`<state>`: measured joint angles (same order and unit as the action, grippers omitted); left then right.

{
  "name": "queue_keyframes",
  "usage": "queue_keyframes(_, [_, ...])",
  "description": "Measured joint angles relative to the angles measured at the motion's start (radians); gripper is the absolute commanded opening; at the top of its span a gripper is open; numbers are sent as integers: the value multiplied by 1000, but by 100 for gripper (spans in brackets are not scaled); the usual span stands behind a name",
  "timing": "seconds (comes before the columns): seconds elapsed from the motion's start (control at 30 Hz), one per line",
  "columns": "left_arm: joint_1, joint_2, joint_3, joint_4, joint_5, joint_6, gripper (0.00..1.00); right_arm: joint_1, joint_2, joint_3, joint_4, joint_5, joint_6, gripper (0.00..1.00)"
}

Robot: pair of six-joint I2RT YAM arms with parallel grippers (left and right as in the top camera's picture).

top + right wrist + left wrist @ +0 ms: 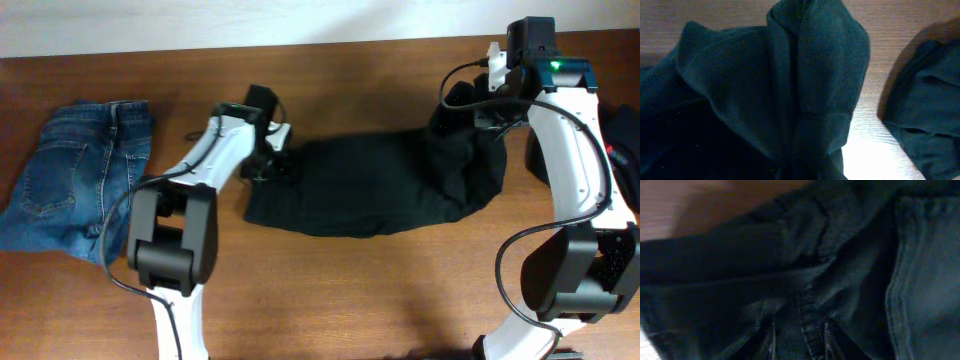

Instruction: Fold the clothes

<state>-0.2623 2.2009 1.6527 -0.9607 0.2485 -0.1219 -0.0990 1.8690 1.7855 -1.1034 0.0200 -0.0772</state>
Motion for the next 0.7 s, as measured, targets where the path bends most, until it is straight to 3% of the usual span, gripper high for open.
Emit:
queue_keyframes(0.17, [119,0,0,2,-6,1,31,-52,0,-3,3,-40,25,15])
queue_keyframes(0.27, [190,1,0,5,-5,1,31,-101,0,-5,2,-83,29,23])
queue_keyframes(0.37, [240,2,-1,4,2,1,31,-142,0,-5,1,-135,12,43])
queue_keyframes(0.7, [258,2,-2,5,-29,1,31,-171,0,-5,8,-161,-13,43])
